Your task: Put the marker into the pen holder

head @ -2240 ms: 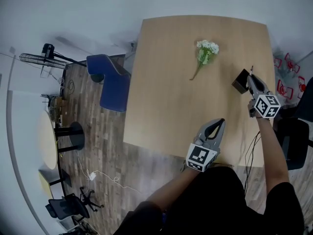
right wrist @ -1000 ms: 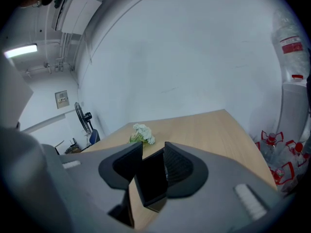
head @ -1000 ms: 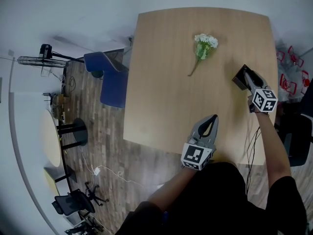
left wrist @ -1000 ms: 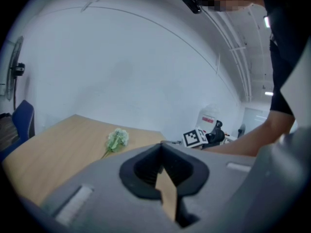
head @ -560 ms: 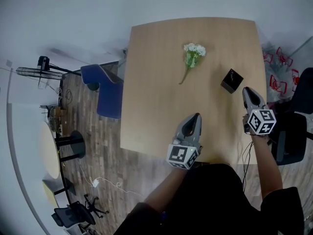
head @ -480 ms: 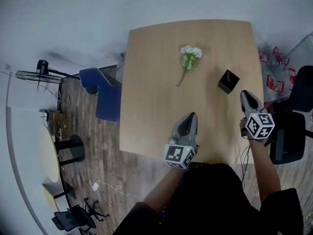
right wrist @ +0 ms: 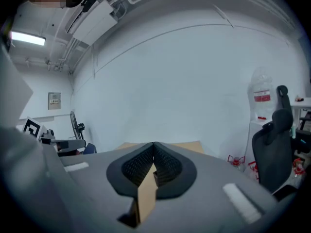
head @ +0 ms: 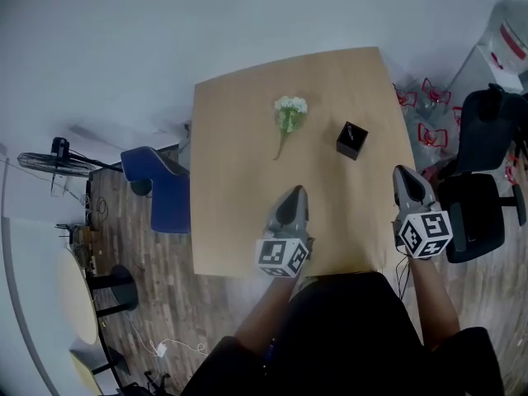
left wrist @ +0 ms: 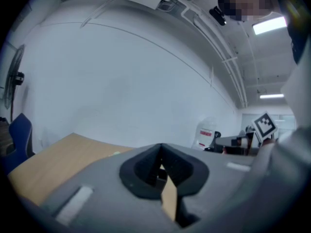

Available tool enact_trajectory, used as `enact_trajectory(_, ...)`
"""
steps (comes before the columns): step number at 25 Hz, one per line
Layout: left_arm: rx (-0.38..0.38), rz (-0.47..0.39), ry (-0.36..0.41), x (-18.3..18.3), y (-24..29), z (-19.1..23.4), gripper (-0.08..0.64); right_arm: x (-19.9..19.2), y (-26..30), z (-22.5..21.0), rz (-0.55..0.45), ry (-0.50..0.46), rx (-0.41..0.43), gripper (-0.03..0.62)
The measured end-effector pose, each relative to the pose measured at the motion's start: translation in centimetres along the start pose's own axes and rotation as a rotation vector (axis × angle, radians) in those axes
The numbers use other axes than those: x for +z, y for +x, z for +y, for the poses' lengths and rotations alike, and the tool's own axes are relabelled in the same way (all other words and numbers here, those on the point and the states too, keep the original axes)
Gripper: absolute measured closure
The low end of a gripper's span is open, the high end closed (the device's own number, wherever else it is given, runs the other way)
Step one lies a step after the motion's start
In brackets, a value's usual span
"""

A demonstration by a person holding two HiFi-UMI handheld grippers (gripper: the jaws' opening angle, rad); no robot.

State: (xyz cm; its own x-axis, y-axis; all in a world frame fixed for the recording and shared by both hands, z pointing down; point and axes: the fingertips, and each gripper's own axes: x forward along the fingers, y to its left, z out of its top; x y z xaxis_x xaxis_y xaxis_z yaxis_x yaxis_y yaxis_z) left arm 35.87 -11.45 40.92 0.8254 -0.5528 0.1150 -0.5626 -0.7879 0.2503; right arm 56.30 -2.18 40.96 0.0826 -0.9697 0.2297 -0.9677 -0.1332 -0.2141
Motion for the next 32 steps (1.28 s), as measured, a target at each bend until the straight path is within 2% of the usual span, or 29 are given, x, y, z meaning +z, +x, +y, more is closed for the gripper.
enact_trajectory(4,-0.031,-0.004,-0.007,0.1,-1.2,-1.7,0.557,0.6,-3.9,0.3,-0.019,-0.07,-0.062,0.591)
enact_trajectory(12,-0.061,-0.005,0.025,0.3,-3.4,-2.7,0.557,1.2,-8.9,-0.3,-0.039,-0.087,-0.151,0.592)
enact_trajectory(16,-0.065,-0.009,0.024,0.7,-4.3,-2.4,0.557,1.2,-9.8,0.3,-0.042,-0.12,-0.166,0.592)
enact_trajectory(32,-0.121,-0.008,0.029,0.5,-5.4,-0.9,0.557,-0.4,-9.3,4.1,-0.02,-0.136,-0.167,0.592)
